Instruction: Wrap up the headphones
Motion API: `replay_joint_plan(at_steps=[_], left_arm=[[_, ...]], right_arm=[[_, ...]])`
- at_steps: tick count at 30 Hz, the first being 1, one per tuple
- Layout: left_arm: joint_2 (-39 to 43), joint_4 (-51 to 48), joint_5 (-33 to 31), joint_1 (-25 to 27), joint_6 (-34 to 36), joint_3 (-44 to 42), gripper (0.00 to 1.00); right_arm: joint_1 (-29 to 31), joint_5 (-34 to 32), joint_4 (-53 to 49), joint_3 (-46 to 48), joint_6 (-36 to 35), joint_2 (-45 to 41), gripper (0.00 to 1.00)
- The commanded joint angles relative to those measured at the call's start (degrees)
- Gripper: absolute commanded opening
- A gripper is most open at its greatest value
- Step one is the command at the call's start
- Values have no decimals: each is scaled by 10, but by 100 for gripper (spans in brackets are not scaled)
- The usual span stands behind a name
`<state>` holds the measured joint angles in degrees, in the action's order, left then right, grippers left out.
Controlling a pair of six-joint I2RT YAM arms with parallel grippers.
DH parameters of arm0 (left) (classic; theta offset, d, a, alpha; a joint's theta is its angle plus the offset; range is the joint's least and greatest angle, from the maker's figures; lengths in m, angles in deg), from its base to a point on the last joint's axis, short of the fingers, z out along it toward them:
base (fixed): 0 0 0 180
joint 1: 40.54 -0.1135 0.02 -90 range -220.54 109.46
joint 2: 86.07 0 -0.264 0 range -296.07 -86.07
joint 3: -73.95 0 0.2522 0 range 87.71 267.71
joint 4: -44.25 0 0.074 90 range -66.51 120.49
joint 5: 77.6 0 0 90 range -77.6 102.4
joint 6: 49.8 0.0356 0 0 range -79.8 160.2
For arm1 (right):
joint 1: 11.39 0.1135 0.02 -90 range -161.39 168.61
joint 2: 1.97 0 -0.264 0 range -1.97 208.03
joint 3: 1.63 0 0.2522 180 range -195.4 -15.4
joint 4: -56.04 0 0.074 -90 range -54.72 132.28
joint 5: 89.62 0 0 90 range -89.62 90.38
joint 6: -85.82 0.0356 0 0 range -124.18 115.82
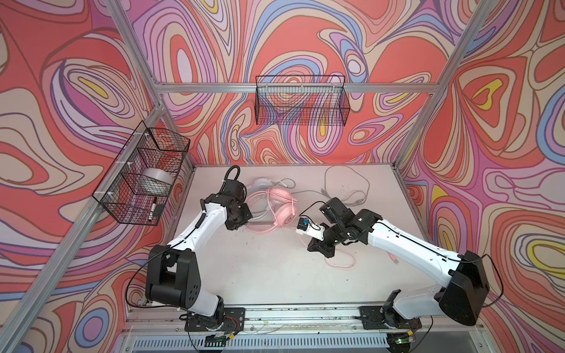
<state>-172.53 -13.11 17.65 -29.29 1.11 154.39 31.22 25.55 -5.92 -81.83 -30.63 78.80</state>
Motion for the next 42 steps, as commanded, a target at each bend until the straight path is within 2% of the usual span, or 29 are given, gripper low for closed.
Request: replay_joint_plan(at_steps=[1,17,32,37,42], left_arm=[[-8,1,-7,-2,-9,33,0],[-54,-35,-74,0,-5,65,0],[-103,-73,-132,35,3,84,0],[-112,-72,-125,46,24,91,0],[-112,-78,-120,58,56,90,0]], right_arm=[[11,13,-22,-30,-44,18,0],[23,58,-28,-100,-132,51,0],[26,90,-18,-162,-180,74,0],[26,67,-12,-181,-179,85,0],[25,-9,-29,-216,-178,103,0]])
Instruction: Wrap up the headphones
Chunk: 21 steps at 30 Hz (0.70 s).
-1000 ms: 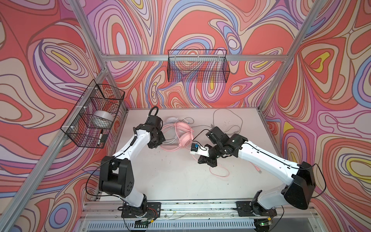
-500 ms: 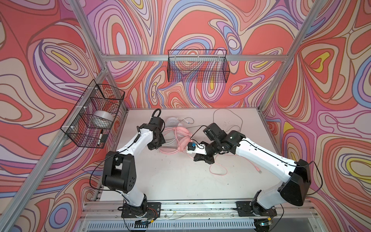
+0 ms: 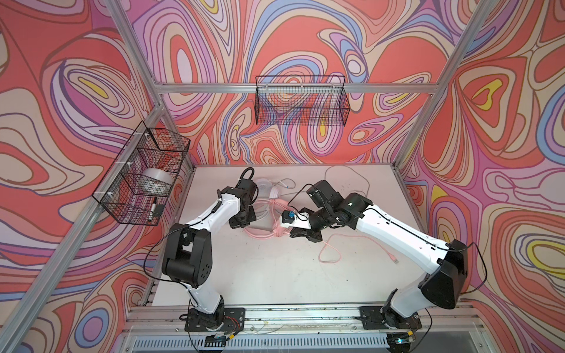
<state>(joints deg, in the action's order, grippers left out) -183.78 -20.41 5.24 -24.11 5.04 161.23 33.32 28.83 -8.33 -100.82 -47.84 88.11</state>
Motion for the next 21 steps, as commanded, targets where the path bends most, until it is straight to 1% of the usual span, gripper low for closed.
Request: replay_joint_plan(at_steps=[1,6,12,16,21], left_arm=[[1,-6,4,7,22,20,0],[4,-18,-1,12,48,17,0],[11,-22,6,20,84,8,0],[16,-8,40,27,117,-4,0],[12,-14,36,34,128,-8,0]], right_arm=[[4,-56,-13,-37,-9,17,0],[4,-117,-38,-72,-25,44,0],[1,-167,-10,-74,-40,51,0],[-2,-185,22,-75,-38,59,0],[-5,-169,36,-85,-35,72,0]])
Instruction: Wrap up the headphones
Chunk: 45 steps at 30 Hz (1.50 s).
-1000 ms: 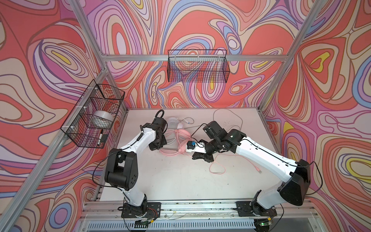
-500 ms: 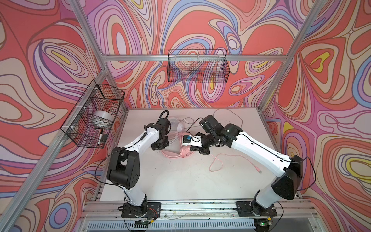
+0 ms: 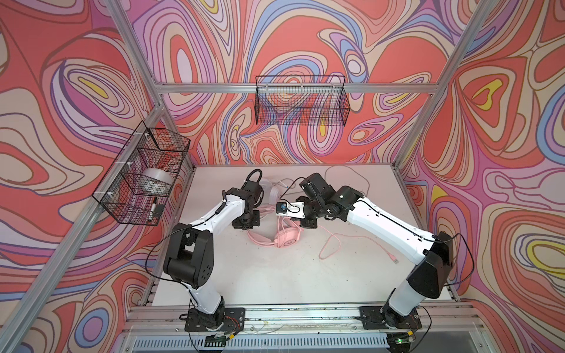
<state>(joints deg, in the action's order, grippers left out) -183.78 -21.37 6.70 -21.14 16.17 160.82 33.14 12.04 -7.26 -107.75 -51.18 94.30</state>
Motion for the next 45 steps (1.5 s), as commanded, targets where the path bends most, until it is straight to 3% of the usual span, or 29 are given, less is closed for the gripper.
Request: replay_joint_plan(at_steps=[1,16,27,45], left_arm=[[11,-4,24,6,19,-5,0],[20,19,85,32,67,-17,0],[45,27,135,32,93,-43,0],[64,39,177,32,98,-68,0]], right_arm=[[-4,3,32,-16,0,12,0],[-75,36,55,-60,80,94,0],[-120,83,84,-38,137,137,0],[-150,80,116,-11,234,184,3]])
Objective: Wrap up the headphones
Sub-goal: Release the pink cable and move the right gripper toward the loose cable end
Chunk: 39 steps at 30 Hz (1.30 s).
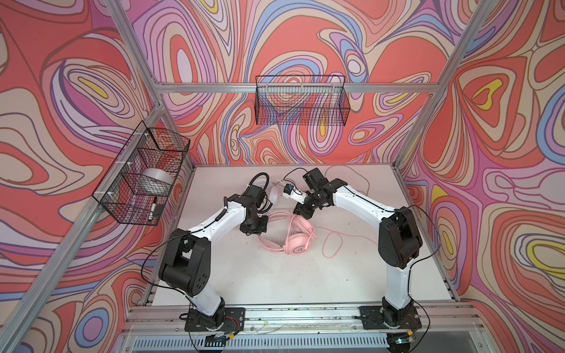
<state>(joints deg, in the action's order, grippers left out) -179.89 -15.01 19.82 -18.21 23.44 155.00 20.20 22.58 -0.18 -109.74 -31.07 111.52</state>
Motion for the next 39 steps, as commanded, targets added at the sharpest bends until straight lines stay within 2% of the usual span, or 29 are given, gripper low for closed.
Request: replay_joint_plan(at_steps=[1,7,14,30,39], left_arm=[[25,-24,48,3,25,-11,0],[22,-23,49,3,24,-12,0],[19,-22,49,2,25,-10,0],[21,-20,53,2,24,-15,0],[14,-19,55,2,23,-11,0]], right_arm=[[-24,-26,45,11,40,13,5],[-41,-18,64,26,98,16,15],[-46,-30,77,41,137,12,23],[-59,-52,80,73,185,-8,27],[-64,-123,96,146,225,-100,29]])
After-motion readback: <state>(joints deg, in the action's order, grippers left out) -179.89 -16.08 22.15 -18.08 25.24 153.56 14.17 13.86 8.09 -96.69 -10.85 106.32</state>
